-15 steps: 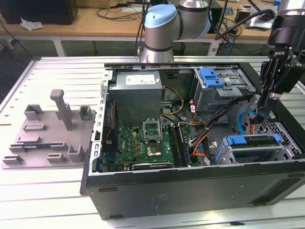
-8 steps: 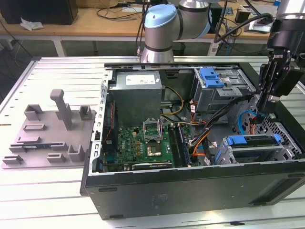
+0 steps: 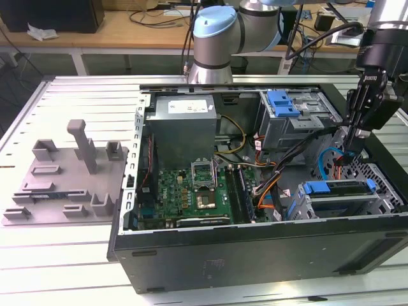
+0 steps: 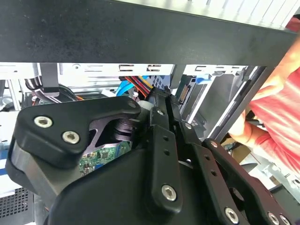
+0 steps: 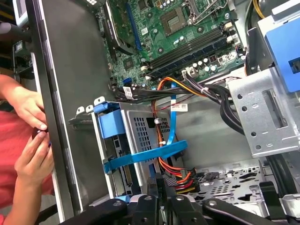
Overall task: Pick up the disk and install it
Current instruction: 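Insert the first disk wire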
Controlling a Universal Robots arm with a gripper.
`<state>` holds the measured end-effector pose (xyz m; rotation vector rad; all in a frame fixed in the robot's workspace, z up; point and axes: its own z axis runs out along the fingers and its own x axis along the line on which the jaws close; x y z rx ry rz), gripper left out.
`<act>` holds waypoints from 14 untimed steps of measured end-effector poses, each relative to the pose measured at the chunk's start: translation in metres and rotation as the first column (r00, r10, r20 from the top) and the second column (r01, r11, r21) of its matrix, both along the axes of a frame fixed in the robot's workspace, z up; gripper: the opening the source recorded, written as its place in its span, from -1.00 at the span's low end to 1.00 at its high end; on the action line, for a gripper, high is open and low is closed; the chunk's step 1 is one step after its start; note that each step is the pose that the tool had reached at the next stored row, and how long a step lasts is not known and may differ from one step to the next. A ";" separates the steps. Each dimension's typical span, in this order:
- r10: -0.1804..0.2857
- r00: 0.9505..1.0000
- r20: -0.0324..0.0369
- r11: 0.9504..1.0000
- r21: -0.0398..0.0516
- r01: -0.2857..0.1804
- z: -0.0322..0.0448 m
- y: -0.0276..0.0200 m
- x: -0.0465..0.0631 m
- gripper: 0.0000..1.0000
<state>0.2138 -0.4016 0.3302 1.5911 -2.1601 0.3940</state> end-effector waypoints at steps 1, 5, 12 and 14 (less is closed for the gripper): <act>0.000 1.000 0.000 1.000 0.000 0.000 -0.0005 0.0000 0.000 -0.67; 0.000 1.000 0.000 1.000 0.000 0.000 -0.0008 0.0000 0.000 -0.67; 0.002 1.000 0.001 1.000 0.000 -0.002 0.0014 -0.0005 -0.007 -0.67; 0.005 1.000 0.003 1.000 0.002 -0.005 0.0034 -0.0023 -0.009 -0.67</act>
